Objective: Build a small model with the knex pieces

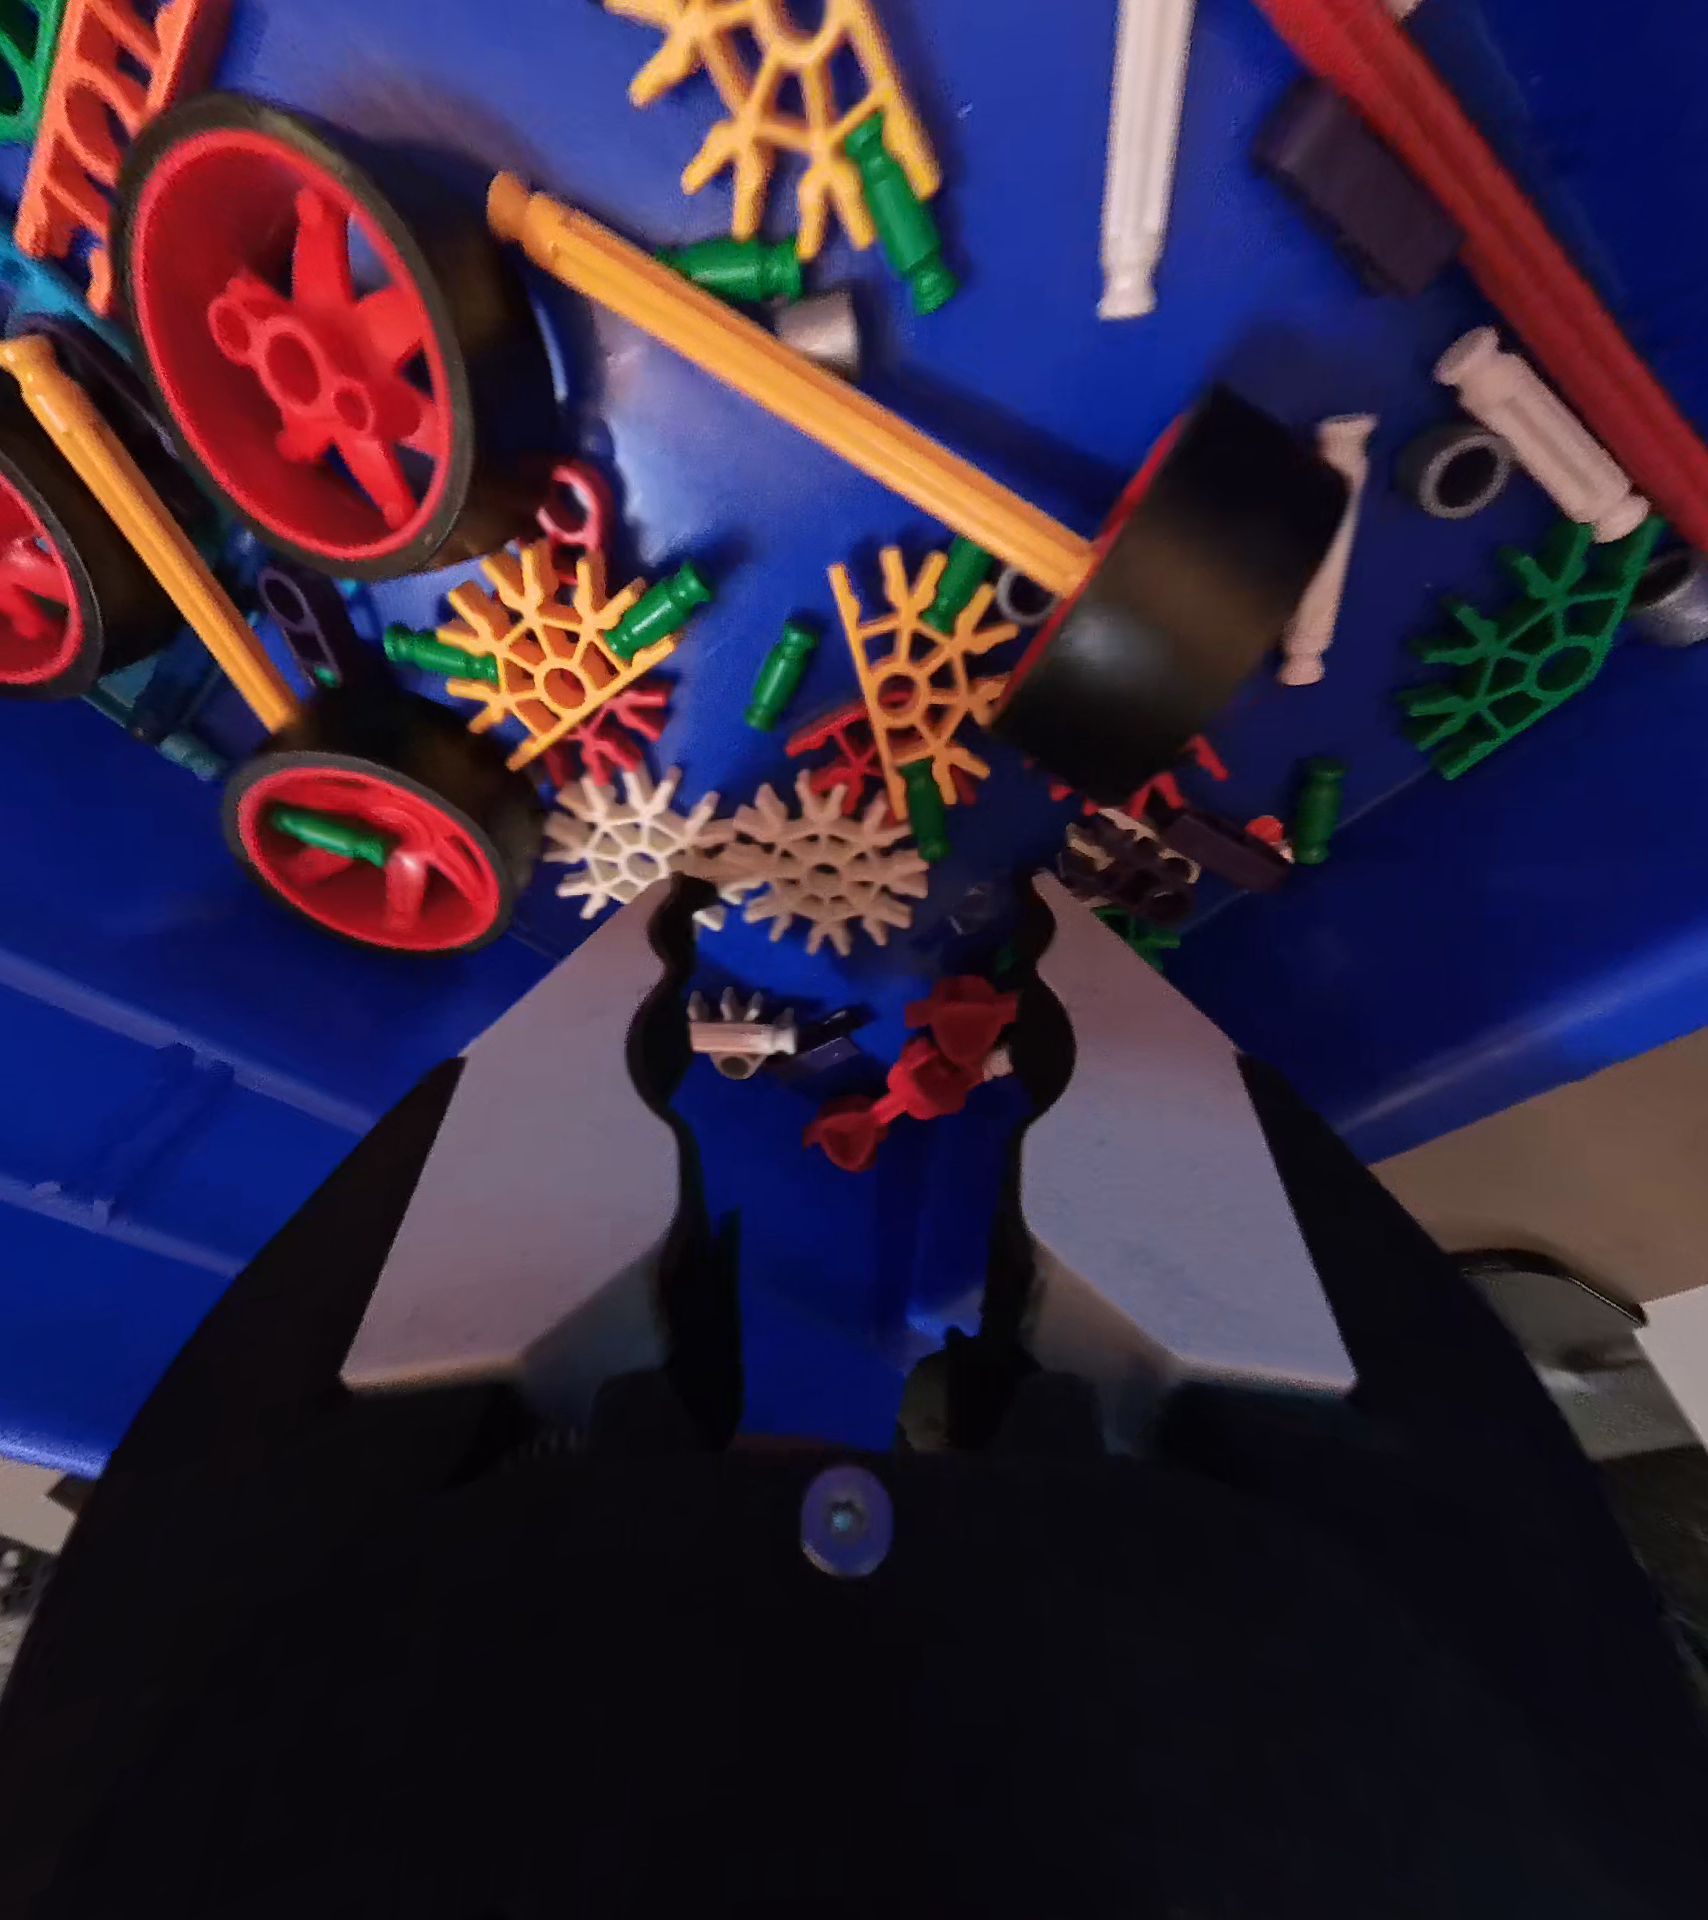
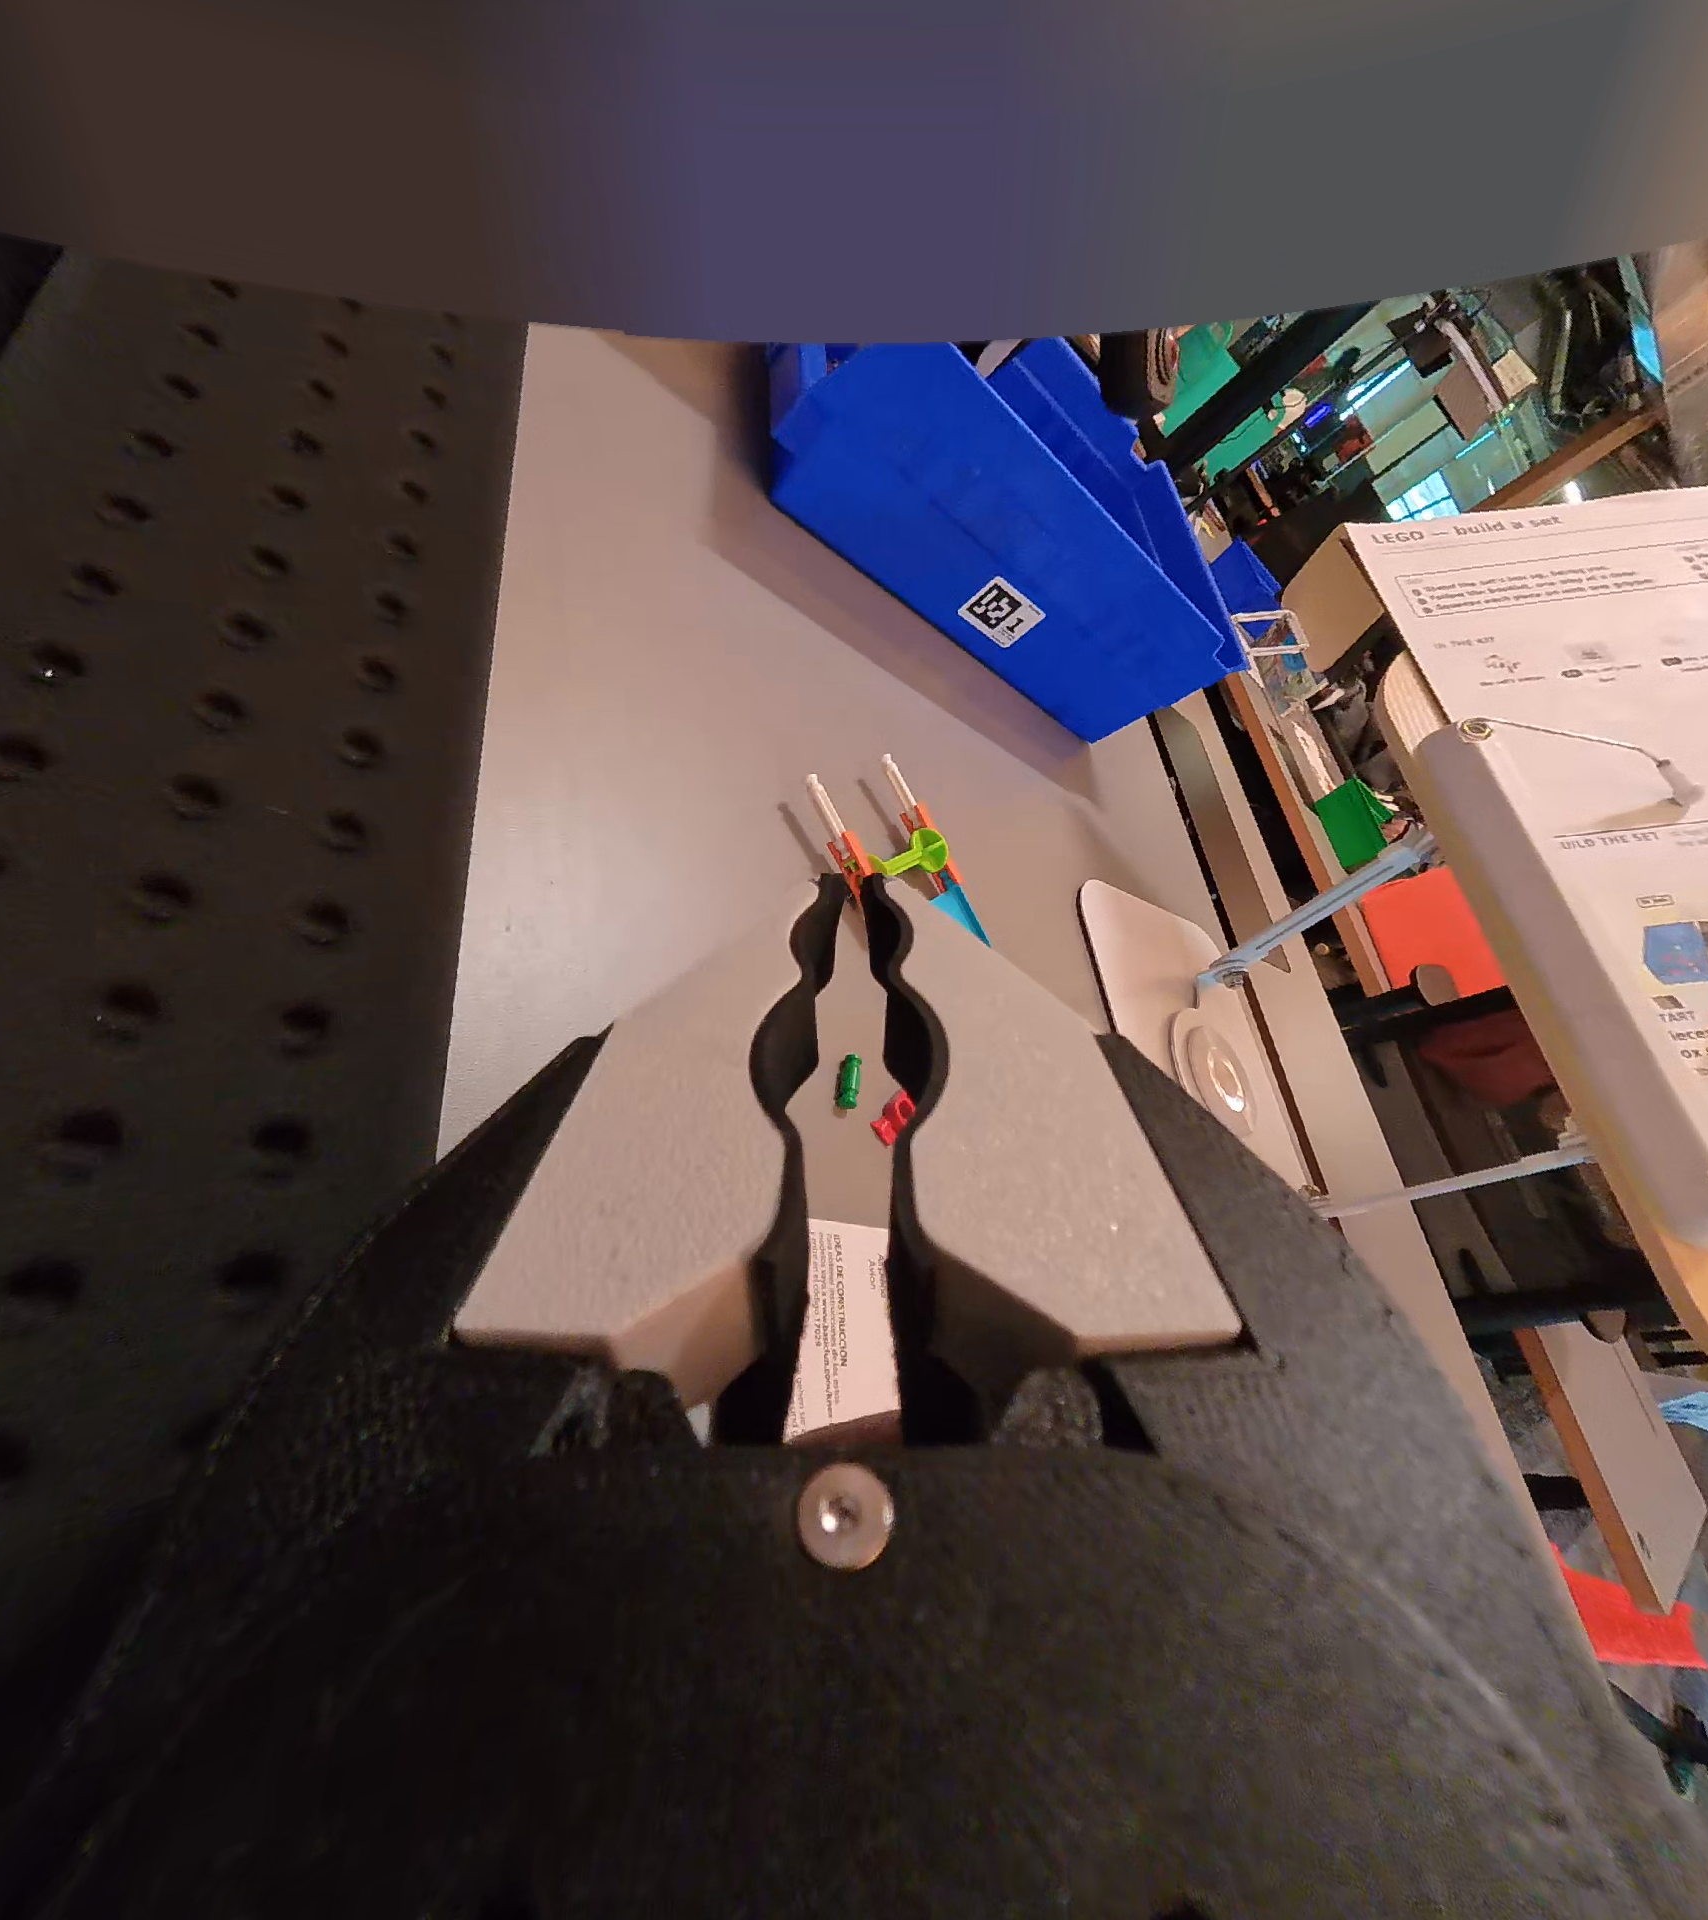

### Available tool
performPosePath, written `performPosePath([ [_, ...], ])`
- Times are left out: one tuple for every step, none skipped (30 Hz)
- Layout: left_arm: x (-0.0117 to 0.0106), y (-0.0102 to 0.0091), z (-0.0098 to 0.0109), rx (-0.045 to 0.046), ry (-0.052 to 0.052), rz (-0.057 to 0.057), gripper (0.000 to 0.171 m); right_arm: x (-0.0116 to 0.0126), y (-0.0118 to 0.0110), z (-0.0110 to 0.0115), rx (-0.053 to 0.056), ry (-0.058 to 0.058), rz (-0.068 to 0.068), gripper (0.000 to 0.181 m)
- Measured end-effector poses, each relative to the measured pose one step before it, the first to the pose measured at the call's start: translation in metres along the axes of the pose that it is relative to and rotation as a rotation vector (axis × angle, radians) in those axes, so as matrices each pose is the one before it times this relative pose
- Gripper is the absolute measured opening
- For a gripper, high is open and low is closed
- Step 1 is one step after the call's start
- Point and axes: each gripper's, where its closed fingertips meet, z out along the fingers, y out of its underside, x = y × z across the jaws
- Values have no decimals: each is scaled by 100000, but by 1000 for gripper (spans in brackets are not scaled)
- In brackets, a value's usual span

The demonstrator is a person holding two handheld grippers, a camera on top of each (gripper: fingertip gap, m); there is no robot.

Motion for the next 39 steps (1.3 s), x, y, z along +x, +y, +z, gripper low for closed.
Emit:
performPosePath([
  [191,-219,-67,1505,-769,407,55,2,37,2,-137,27,-56,3],
  [127,-158,-60,1519,-569,101,51,24,39,6,-192,144,-163,3],
  [-14,-215,-55,1981,-1532,717,43,21,19,9,-98,103,-115,3],
  [60,-33,-20,684,-423,-140,43,-7,2,7,21,-78,45,3],
  [51,26,-15,277,-280,-186,42,-26,23,9,-35,-117,57,3],
  [32,-36,-13,596,-425,854,41,-17,32,27,-169,-34,-91,3],
  [-20,-50,-33,669,-530,568,41,-5,41,17,-192,10,-140,3],
  [144,-118,-91,1051,308,195,36,-15,34,20,-143,-12,-52,3],
  [303,-373,-234,2408,1011,406,26,-3,29,11,-121,18,-35,3],
  [-52,-193,-32,1028,-1064,-90,22,15,32,17,-110,84,-55,3],
  [-270,102,167,-896,-2356,26,22,11,39,5,-90,-10,63,3],
  [-6,49,36,-357,-675,606,22,4,43,15,-131,-61,135,3],
  [9,-14,-5,53,-189,313,21,2,50,11,-163,-31,26,3],
  [-32,-13,4,221,-290,52,21,-16,43,18,-137,-79,-35,3],
  [2,0,-4,384,-59,63,21,-24,24,14,-83,-118,-6,3],
  [10,13,-14,521,61,106,21,-23,11,13,-20,-68,-30,3],
  [-6,-8,-4,565,-15,449,21,-8,6,9,-35,-16,-42,3],
  [-2,-8,1,451,-243,550,21,-5,23,3,-84,-41,5,3],
  [10,18,-23,238,-245,218,21,2,33,0,-78,-35,44,3],
  [15,11,-19,212,-262,509,20,20,18,1,-25,42,30,3],
  [75,-47,-43,406,232,270,17,0,1,2,63,-35,64,3],
  [123,-191,-143,1261,861,-329,10,-17,7,6,57,-175,131,3],
  [34,-138,-98,636,453,-389,0,-10,36,11,-110,-144,75,3],
  [-467,146,35,-1059,-2575,229,0,-12,65,27,-255,-41,-24,3],
  [-76,364,193,-2215,-43,425,0,-8,63,21,-290,-56,-18,3],
  [107,211,257,-1161,875,728,0,-6,44,11,-194,-56,-31,3],
  [-37,59,215,-451,186,-246,0,2,14,-5,-7,28,-34,3],
  [-60,-51,23,403,11,-425,0,9,-8,-13,93,27,78,3],
  [4,-26,-170,436,374,-288,0,9,-2,-3,42,13,118,3],
  [-212,-92,-261,781,-1168,-99,0,23,26,-15,-70,87,13,3],
  [-306,-139,-345,951,-1512,-865,0,10,24,-3,-49,47,-16,3],
  [-286,-151,-367,1168,-970,-899,4,-10,-2,-15,51,-116,66,3],
  [-348,-68,-373,983,-1019,-574,11,-27,-8,-8,67,-144,29,3],
  [-498,38,-347,437,-1673,-650,15,-23,0,-18,71,-63,-39,3],
  [-404,199,-265,-581,-865,-756,21,-27,-6,-14,93,-134,73,3],
  [-287,290,-205,-1109,-358,-279,26,-34,8,-19,69,-216,140,3],
  [-157,284,-132,-1060,263,-22,28,-23,16,-6,-21,-123,25,3],
  [63,247,-20,-1054,1418,-228,32,-10,11,-6,-58,-5,-62,3],
  [237,359,114,-2079,2323,-704,40,-15,7,-9,6,-29,-14,3],
])
